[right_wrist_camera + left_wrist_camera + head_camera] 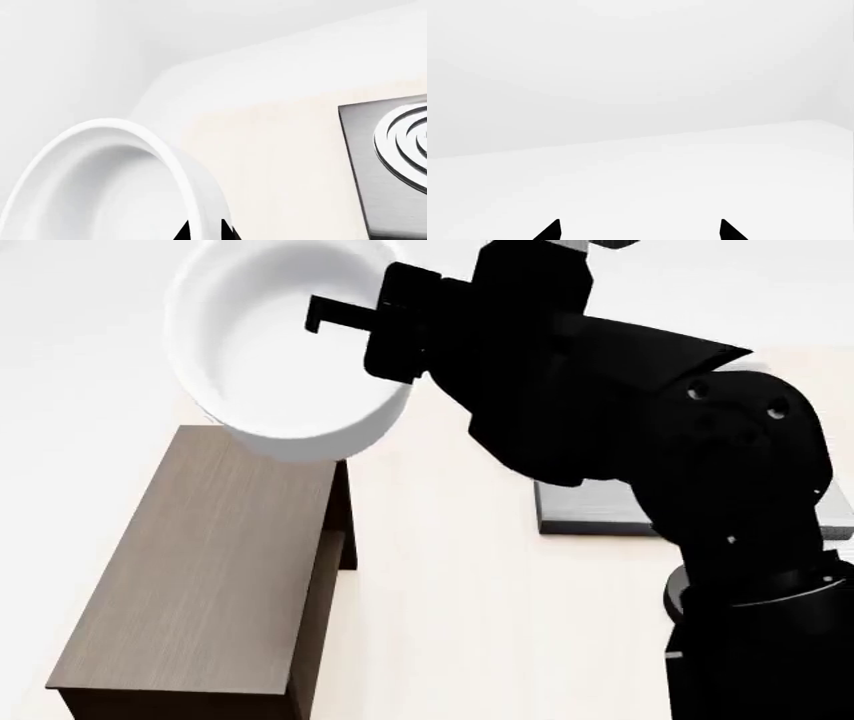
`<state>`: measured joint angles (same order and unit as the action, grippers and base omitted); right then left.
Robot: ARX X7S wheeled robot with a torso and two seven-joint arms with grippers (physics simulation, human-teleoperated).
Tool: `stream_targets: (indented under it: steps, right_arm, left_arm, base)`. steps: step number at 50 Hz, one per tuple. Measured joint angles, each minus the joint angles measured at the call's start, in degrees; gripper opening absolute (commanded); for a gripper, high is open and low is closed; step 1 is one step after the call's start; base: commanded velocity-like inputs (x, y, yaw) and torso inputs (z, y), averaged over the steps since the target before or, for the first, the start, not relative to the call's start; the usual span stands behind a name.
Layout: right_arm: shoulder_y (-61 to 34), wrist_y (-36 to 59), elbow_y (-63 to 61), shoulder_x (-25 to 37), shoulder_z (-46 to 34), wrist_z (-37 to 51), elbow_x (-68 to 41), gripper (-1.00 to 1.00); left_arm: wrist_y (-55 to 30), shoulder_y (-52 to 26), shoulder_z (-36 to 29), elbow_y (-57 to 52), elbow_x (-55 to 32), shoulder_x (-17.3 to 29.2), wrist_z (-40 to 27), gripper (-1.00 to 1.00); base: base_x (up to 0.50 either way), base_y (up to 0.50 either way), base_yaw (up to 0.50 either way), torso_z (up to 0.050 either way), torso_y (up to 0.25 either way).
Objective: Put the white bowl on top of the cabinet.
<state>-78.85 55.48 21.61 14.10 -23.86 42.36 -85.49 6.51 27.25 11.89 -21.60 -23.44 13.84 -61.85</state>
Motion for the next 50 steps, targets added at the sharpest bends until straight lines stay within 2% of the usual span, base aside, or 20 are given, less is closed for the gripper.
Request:
stream_targets:
  steps: [29,50]
  right_arm:
    - [3.24,0.69,-5.58,-3.13,-1.27,1.46,-3.63,-1.0]
    - [5.49,-0.79,-4.75,-4.34,-2.99,-0.1,-2.57,-1.0]
  left_arm:
    - [0.15,0.03,-0.09,0.07,-0.11,0.06,-0.08,1.0]
    - [0.16,-0.03,-0.19,0.07,-0.1,0.14,-0.18,1.0]
  base:
    - [0.0,0.0,0.0,0.0,0.001]
    - [0.0,0.0,0.0,0.0,0.001]
